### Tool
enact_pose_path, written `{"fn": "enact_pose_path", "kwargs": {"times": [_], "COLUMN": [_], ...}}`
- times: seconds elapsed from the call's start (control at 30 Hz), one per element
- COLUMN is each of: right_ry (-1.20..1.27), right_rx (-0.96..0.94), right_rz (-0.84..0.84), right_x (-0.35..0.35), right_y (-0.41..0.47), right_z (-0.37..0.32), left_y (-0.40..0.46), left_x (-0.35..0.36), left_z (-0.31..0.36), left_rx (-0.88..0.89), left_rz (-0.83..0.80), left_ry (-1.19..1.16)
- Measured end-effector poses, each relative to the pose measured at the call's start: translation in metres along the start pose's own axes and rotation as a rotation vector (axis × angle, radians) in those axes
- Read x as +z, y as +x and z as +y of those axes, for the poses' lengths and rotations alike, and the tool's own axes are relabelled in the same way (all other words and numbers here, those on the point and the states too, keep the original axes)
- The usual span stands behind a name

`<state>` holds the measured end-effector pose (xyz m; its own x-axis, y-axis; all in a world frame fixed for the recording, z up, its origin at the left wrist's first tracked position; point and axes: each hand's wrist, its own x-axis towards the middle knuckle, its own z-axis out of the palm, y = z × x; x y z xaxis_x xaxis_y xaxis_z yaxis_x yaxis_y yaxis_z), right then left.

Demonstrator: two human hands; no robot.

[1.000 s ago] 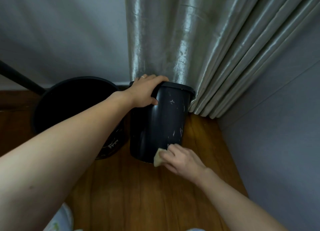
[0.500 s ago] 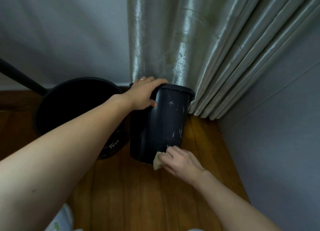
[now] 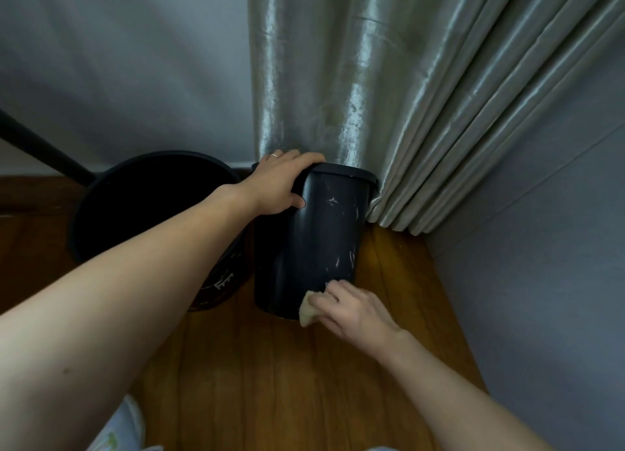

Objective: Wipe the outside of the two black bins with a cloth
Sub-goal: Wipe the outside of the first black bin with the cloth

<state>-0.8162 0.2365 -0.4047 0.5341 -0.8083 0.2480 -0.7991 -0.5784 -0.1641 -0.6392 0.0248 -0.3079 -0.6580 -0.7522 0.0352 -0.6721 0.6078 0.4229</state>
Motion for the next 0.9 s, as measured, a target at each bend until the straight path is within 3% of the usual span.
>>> {"fn": "enact_pose_path", "kwargs": {"times": [0.2, 0.33, 0.53, 0.7, 0.9], "right_ry": [-0.009, 0.008, 0.008, 0.002, -0.026], "right_rx": [0.347, 0.472, 0.268, 0.447, 0.417], "right_rz": [0.217, 0.286, 0.173, 0.309, 0.299], "right_x": [-0.043, -0.057, -0.042, -0.059, -0.069], "right_y": [0.062, 0.084, 0.055, 0.087, 0.094], "right_z": [0.038, 0.053, 0.042, 0.047, 0.054], "left_y": [0.000, -0.002, -0.004, -0.005, -0.008], "left_x": [0.002, 0.002, 0.003, 0.002, -0.003], "left_z": [0.000, 0.003, 0.001, 0.008, 0.008], "left_rx": [0.013, 0.024, 0.035, 0.033, 0.050], "left_rz": [0.002, 0.002, 0.009, 0.005, -0.010], "left_ry": [0.014, 0.025, 0.012, 0.027, 0.003]}}
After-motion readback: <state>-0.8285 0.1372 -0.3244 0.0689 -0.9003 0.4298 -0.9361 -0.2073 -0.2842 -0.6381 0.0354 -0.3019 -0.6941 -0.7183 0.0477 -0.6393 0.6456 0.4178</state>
